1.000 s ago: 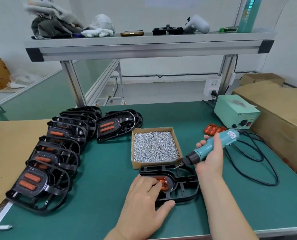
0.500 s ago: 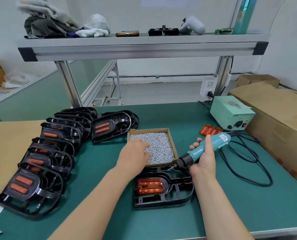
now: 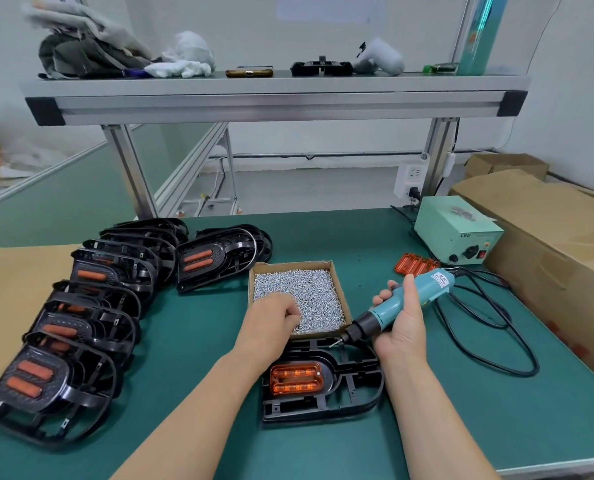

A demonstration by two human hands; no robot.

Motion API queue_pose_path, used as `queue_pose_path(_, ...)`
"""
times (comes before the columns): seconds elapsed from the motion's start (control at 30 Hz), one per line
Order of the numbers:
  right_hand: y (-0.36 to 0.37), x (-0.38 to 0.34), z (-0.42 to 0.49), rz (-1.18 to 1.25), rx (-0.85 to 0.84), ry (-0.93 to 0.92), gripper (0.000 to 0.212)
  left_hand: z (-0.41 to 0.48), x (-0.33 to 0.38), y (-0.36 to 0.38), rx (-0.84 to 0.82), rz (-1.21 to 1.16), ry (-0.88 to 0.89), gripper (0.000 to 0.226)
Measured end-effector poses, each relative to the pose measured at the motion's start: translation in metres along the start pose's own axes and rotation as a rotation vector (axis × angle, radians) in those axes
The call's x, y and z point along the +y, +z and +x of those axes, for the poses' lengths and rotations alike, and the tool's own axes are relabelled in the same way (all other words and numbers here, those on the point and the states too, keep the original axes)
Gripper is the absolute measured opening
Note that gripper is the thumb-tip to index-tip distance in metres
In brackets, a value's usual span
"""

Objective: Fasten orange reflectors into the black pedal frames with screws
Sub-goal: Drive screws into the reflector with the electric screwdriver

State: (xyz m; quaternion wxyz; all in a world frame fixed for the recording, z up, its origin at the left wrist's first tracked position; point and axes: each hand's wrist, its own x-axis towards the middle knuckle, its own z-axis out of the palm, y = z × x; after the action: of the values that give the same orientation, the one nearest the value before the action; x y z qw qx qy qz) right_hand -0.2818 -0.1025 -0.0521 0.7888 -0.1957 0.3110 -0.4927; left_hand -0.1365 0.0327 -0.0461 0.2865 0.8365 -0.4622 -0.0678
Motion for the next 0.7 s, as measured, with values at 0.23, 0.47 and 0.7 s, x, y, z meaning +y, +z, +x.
queue_pose_path(0.23,-0.002,0.001,0.001,0.004,-0.008,-0.006,0.028,0.000,0.001,-0.001,0.055,-0.096,-0.034,0.020)
queue_pose_path(0.47,-0.002,0.002,0.003,-0.004,-0.021,-0.015,0.028,-0.006,0.002,-0.006,0.132,-0.224,-0.083,0.020)
queue_pose_path(0.7,0.000,-0.001,0.001,-0.023,-0.020,-0.001,0.029,-0.031,0.008,-0.015,0.146,-0.392,-0.044,0.029)
